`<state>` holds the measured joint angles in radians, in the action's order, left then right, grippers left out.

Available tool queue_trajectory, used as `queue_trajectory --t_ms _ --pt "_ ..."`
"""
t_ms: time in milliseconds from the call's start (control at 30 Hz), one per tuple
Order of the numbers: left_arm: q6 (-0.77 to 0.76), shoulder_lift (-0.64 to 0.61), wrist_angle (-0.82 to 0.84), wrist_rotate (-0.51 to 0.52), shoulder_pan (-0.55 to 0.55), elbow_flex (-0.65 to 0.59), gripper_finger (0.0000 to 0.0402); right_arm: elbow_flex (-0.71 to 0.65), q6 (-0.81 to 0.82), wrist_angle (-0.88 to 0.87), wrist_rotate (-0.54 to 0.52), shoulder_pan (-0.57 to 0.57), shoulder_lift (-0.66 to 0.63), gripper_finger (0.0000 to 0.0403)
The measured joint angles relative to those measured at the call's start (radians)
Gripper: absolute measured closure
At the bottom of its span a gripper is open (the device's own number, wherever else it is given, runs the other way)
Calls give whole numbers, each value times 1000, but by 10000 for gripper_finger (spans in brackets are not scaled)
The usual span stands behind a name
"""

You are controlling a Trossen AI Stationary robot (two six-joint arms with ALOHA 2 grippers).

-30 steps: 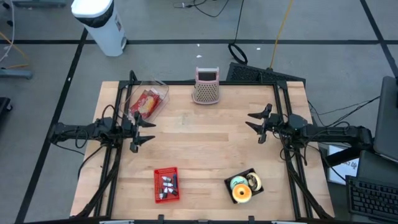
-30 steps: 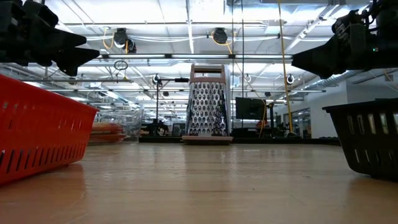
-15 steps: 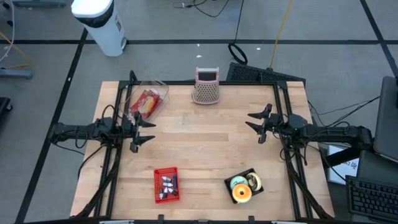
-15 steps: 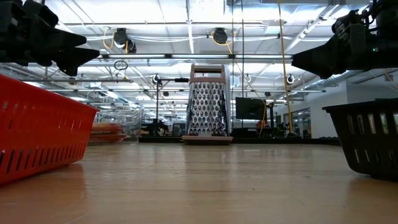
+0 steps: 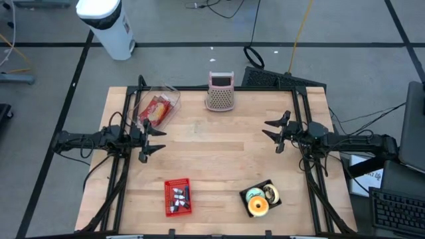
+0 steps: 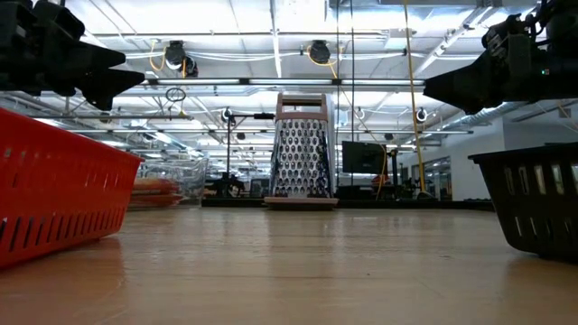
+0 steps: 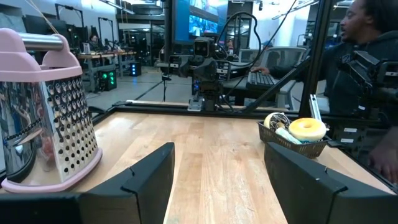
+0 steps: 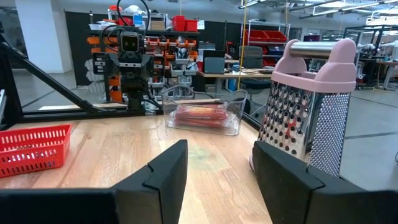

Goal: Pick & Place Food Item
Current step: Return to Home Position

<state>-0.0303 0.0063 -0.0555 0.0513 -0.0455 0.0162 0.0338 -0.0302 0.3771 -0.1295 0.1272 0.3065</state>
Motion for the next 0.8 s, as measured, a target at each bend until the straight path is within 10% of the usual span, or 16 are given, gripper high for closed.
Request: queue_trajectory --t_ms 800 --pt "0 0 0 0 0 0 151 0 0 0 0 0 0 230"
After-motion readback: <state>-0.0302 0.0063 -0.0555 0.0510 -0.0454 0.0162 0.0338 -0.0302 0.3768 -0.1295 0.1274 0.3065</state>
